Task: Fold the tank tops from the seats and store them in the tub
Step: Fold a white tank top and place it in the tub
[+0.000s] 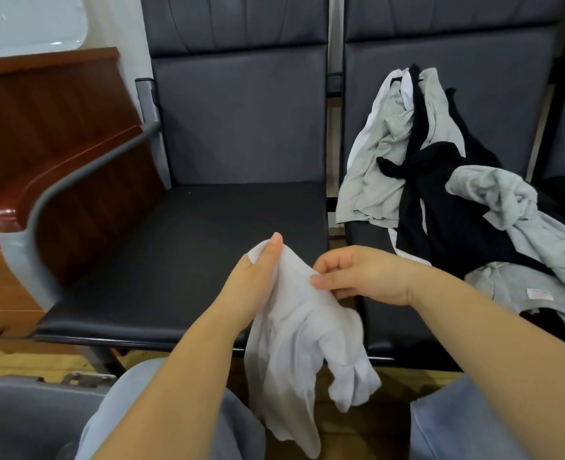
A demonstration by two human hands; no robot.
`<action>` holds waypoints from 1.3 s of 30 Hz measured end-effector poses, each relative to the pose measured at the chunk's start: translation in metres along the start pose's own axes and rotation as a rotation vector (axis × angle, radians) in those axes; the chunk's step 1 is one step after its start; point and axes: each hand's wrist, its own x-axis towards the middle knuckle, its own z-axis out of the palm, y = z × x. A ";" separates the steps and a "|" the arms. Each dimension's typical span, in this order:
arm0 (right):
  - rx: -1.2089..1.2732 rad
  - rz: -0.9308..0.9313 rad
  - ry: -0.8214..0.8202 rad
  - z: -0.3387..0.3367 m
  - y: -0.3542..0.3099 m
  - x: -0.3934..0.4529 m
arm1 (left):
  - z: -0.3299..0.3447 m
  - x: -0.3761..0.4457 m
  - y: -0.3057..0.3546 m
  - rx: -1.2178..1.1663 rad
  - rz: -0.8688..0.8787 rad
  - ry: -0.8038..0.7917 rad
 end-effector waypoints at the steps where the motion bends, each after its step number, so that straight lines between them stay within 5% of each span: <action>1: -0.022 -0.017 0.011 0.002 0.000 0.002 | 0.001 0.000 0.001 -0.003 0.008 0.020; 12: 0.039 -0.019 -0.013 -0.003 -0.007 -0.004 | -0.018 0.010 0.004 -0.099 0.012 0.218; 16: 0.032 -0.038 -0.020 0.005 -0.006 -0.003 | -0.016 0.004 0.003 -0.106 0.008 0.080; 19: -0.007 -0.046 -0.022 0.017 -0.003 0.002 | -0.007 -0.001 0.000 0.048 0.106 -0.014; 24: -0.040 -0.010 0.010 0.019 -0.005 0.002 | -0.004 0.000 0.000 0.163 0.273 0.111; 33: -0.142 0.160 -0.129 -0.019 -0.008 -0.014 | -0.048 0.028 0.001 -0.040 -0.015 0.506; 39: 0.175 0.107 -0.192 -0.038 -0.002 -0.022 | -0.046 0.029 0.002 0.139 -0.166 0.358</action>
